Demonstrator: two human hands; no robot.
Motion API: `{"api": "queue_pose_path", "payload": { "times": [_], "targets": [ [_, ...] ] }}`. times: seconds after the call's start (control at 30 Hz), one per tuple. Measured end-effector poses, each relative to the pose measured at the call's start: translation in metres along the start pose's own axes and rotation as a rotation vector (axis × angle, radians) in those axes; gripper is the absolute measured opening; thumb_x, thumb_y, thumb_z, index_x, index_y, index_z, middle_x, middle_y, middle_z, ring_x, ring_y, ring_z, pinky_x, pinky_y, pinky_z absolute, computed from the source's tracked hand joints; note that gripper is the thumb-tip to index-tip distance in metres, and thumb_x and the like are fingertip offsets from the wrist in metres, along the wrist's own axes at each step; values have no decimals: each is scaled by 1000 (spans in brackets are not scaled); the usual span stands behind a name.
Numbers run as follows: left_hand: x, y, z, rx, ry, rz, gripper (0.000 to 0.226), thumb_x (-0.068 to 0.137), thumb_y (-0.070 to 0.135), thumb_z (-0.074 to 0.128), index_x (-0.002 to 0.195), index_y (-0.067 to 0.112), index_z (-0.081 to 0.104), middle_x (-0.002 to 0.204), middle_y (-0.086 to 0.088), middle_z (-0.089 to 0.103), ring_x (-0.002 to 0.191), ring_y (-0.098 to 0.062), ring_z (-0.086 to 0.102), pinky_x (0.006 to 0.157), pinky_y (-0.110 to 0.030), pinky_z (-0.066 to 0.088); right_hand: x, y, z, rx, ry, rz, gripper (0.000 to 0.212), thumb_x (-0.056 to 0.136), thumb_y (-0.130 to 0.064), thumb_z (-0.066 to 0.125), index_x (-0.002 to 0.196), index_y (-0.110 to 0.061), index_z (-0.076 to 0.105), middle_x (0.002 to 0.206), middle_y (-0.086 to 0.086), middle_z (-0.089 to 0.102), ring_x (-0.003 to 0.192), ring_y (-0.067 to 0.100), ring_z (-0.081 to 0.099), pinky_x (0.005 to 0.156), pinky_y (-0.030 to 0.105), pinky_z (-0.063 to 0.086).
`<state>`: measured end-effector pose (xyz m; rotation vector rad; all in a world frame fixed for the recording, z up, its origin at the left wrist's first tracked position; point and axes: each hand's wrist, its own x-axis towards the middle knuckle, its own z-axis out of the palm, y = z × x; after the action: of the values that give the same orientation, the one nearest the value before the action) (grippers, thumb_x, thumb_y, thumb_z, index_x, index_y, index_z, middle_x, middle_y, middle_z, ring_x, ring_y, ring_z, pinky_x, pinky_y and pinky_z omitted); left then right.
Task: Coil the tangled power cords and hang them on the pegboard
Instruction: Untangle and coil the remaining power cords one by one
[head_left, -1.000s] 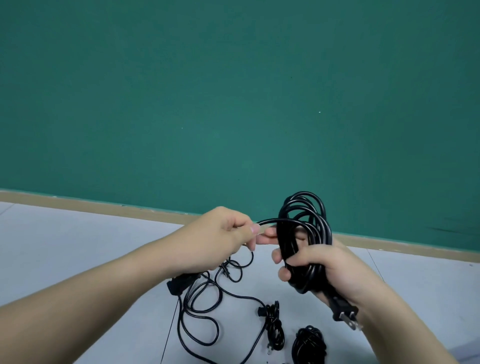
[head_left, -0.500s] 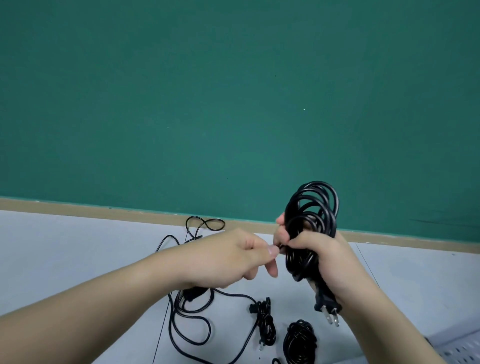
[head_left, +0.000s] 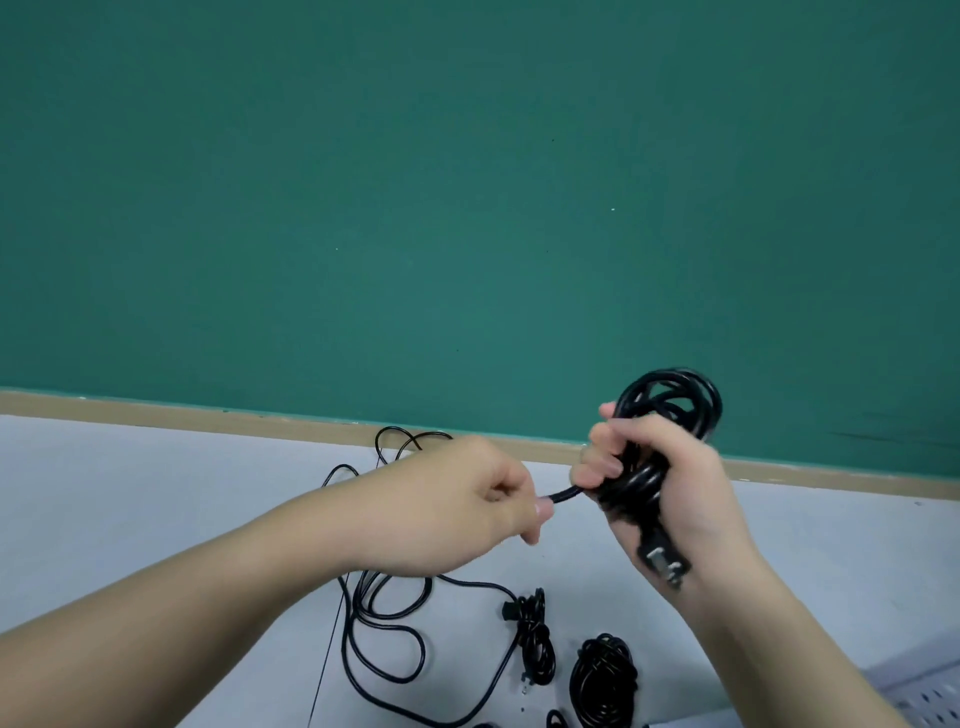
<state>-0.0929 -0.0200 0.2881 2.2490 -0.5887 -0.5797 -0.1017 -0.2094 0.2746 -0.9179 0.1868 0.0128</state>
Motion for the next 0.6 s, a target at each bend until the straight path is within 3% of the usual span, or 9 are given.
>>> {"api": "queue_pose_path", "payload": {
  "times": [0.1, 0.23, 0.3, 0.4, 0.47, 0.53, 0.6],
  "targets": [
    [-5, -2, -3, 337, 107, -7, 29, 100, 49, 58, 84, 25, 62, 66, 11, 56, 60, -6, 48, 57, -28, 35, 1, 9, 0, -398, -13, -94, 39, 77, -16, 75, 109, -9, 54, 63, 1, 49, 55, 18, 53, 56, 32, 42],
    [-6, -7, -10, 618, 188, -8, 29, 103, 51, 50, 90, 26, 57, 75, 6, 60, 71, -15, 55, 59, -33, 36, 3, 12, -1, -690, -59, -66, 52, 68, -34, 80, 110, -14, 56, 64, -2, 61, 71, 24, 62, 54, 28, 43],
    [-6, -9, -15, 631, 197, 19, 30, 103, 52, 49, 88, 28, 57, 73, 7, 60, 69, -13, 55, 57, -31, 36, 4, 11, -4, -824, -121, -6, 64, 61, -42, 87, 112, -17, 57, 69, -5, 63, 75, 20, 65, 59, 27, 46],
    [-2, -16, -19, 458, 195, 72, 29, 97, 55, 57, 84, 30, 66, 69, 8, 65, 66, -10, 59, 62, -35, 49, 0, 12, -10, -1059, -241, 61, 75, 53, -54, 90, 115, -27, 58, 76, -15, 61, 74, 5, 62, 73, 27, 47],
    [0, -17, -17, 395, 174, 118, 26, 93, 56, 63, 87, 33, 72, 72, 10, 69, 69, -8, 62, 68, -37, 53, -6, 18, -8, -1124, -323, 63, 51, 64, -38, 91, 104, -29, 61, 70, -20, 58, 69, -1, 56, 70, 21, 44],
    [0, -14, -10, 426, 150, 169, 22, 93, 55, 64, 89, 35, 72, 73, 11, 67, 73, -7, 60, 69, -34, 52, -10, 27, -2, -1143, -439, 9, 27, 75, -12, 82, 88, -23, 61, 70, -9, 56, 68, 4, 51, 65, 23, 42],
    [0, -10, -3, 529, 171, 228, 22, 93, 54, 62, 92, 33, 69, 77, 12, 62, 79, -10, 58, 72, -35, 50, -11, 35, 1, -1158, -463, 5, 27, 79, 1, 69, 74, -20, 52, 67, -7, 44, 63, 8, 40, 59, 26, 35]
  ]
}}
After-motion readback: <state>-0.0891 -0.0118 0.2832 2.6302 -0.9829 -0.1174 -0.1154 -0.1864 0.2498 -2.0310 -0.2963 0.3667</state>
